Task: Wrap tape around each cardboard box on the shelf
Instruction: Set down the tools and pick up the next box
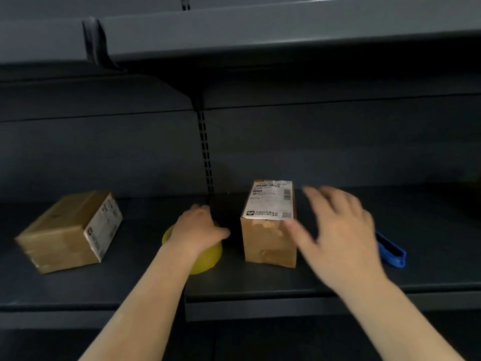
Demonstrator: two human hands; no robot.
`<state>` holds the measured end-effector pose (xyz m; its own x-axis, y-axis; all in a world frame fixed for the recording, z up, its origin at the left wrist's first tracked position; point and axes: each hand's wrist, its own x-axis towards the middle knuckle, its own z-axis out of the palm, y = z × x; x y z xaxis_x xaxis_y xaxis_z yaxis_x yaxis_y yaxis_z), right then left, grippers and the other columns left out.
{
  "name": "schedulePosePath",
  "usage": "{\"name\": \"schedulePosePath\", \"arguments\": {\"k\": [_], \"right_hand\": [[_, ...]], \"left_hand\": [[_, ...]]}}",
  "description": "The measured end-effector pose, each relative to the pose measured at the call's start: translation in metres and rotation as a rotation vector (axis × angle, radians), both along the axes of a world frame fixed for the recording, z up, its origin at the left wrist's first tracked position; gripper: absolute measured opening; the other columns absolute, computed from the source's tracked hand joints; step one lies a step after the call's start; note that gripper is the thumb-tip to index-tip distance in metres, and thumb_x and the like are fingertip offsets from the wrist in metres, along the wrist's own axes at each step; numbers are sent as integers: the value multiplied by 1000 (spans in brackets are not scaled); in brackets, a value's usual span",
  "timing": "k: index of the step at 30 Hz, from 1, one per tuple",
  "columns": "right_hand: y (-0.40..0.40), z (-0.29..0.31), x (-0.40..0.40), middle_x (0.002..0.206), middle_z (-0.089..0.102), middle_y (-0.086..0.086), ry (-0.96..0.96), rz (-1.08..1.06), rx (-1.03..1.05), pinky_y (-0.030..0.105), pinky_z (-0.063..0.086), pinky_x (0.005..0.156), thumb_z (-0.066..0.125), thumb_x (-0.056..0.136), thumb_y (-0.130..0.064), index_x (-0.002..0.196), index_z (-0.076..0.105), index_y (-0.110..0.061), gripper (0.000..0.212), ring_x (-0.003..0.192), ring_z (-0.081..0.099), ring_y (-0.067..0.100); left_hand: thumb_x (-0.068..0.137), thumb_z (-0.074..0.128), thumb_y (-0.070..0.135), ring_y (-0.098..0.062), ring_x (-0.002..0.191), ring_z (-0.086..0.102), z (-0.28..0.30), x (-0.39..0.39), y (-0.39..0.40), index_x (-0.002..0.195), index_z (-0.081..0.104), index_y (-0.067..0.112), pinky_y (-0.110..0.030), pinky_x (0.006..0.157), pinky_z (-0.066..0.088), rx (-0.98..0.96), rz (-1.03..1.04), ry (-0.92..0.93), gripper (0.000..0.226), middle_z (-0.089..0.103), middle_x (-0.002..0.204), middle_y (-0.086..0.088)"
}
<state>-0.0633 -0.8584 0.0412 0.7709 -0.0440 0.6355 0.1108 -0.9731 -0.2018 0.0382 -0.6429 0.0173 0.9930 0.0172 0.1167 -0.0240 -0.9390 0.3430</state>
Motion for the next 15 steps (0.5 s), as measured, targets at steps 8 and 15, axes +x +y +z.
{"name": "schedulePosePath", "arguments": {"k": [8,15], "right_hand": [[49,1,36,142,37,6,139,32,-71,47,38,95,34,74,-77,138,33,-20,86,126,36,29],[14,-28,30,148,33,-6,249,228,495,31,37,100,46,61,-81,146,10,-27,107,130,37,15]], "left_hand": [[68,71,33,-24,93,58,1,-7,-3,106,61,16,-33,67,49,-19,-98,-239,42,55,105,-4],[89,53,32,9,95,57,7,-42,-24,105,60,33,-5,76,42,-573,-286,-452,18,62,98,22]]}}
